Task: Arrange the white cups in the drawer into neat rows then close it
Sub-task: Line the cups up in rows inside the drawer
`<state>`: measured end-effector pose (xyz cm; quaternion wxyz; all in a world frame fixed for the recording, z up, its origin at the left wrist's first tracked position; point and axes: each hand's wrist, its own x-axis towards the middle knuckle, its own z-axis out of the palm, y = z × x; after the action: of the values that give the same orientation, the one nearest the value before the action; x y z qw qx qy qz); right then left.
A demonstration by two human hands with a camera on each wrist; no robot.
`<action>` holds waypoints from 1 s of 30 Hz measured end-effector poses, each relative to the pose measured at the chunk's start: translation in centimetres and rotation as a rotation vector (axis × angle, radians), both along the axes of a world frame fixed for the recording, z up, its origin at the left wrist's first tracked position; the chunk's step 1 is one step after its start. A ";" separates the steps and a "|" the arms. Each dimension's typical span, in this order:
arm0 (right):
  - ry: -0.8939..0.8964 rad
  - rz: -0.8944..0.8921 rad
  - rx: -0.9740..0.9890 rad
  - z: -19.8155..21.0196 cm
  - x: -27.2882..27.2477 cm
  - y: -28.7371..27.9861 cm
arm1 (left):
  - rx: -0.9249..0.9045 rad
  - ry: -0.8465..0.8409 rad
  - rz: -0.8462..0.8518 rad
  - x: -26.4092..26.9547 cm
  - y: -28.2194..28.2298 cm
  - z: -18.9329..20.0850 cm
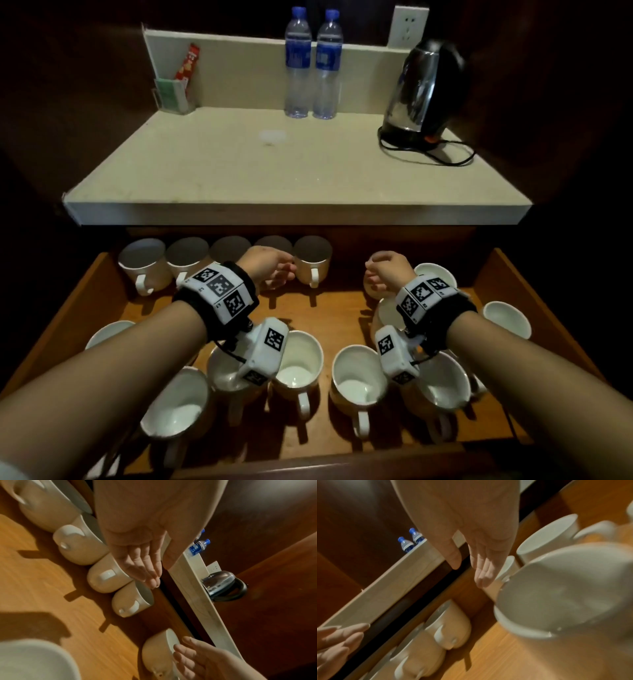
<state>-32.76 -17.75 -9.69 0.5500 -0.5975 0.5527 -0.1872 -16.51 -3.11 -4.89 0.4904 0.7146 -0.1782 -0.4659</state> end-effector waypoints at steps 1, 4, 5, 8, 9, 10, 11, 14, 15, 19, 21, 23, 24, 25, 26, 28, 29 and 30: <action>0.002 -0.006 0.004 0.3 -0.9 -0.2 | -0.010 -0.006 -0.007 -0.7 -0.2 0.3; -0.007 -0.035 0.025 0.9 -3.3 -0.7 | -0.039 -0.017 -0.043 -3.0 -0.8 1.3; -0.017 -0.047 0.025 1.1 -4.1 -0.7 | -0.043 -0.019 -0.058 -3.8 -1.0 1.5; -0.017 -0.054 0.020 1.0 -6.2 -0.8 | -0.041 -0.018 -0.086 -6.1 -1.6 1.7; -0.019 -0.045 0.026 1.0 -6.8 -0.7 | -0.039 -0.016 -0.089 -6.8 -1.9 1.6; -0.020 -0.034 0.032 0.9 -7.4 -0.7 | -0.035 -0.013 -0.094 -7.4 -2.1 1.5; -0.007 -0.009 0.031 0.9 -8.0 -0.7 | -0.031 -0.008 -0.098 -7.9 -2.3 1.4; 0.039 0.065 0.027 1.4 -9.0 -0.7 | -0.024 0.006 -0.090 -9.4 -2.9 1.2; 0.031 0.074 0.029 1.5 -9.3 -0.6 | -0.016 0.000 -0.090 -9.9 -3.2 1.1; 0.031 0.072 0.016 1.3 -9.6 -0.9 | 0.025 -0.026 -0.123 -10.9 -4.3 0.4; 0.017 0.086 0.028 0.8 -9.2 -1.4 | 0.041 -0.037 -0.127 -10.8 -5.1 0.1; 0.000 0.085 0.042 0.2 -8.6 -1.9 | 0.047 -0.032 -0.112 -10.4 -5.9 -0.3; 0.001 0.080 0.050 0.1 -8.4 -1.9 | 0.043 -0.026 -0.104 -10.2 -6.2 -0.5; 0.006 0.077 0.056 -0.1 -8.1 -2.1 | 0.035 -0.017 -0.091 -10.0 -6.6 -0.8; 0.016 0.065 0.065 -0.3 -7.8 -2.3 | 0.033 -0.009 -0.079 -9.7 -7.0 -1.0; 0.044 0.057 0.070 -0.7 -7.2 -2.5 | 0.036 0.009 -0.073 -9.3 -7.7 -1.8; 0.053 0.058 0.064 -0.9 -7.0 -2.5 | 0.037 0.012 -0.077 -9.1 -7.9 -2.1; 0.064 0.058 0.054 -1.1 -6.9 -2.7 | 0.041 0.016 -0.077 -9.0 -8.1 -2.5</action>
<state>-39.63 -20.41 -10.80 0.5530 -0.6038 0.5576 -0.1369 -25.50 -11.25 -7.36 0.4586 0.7133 -0.1920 -0.4940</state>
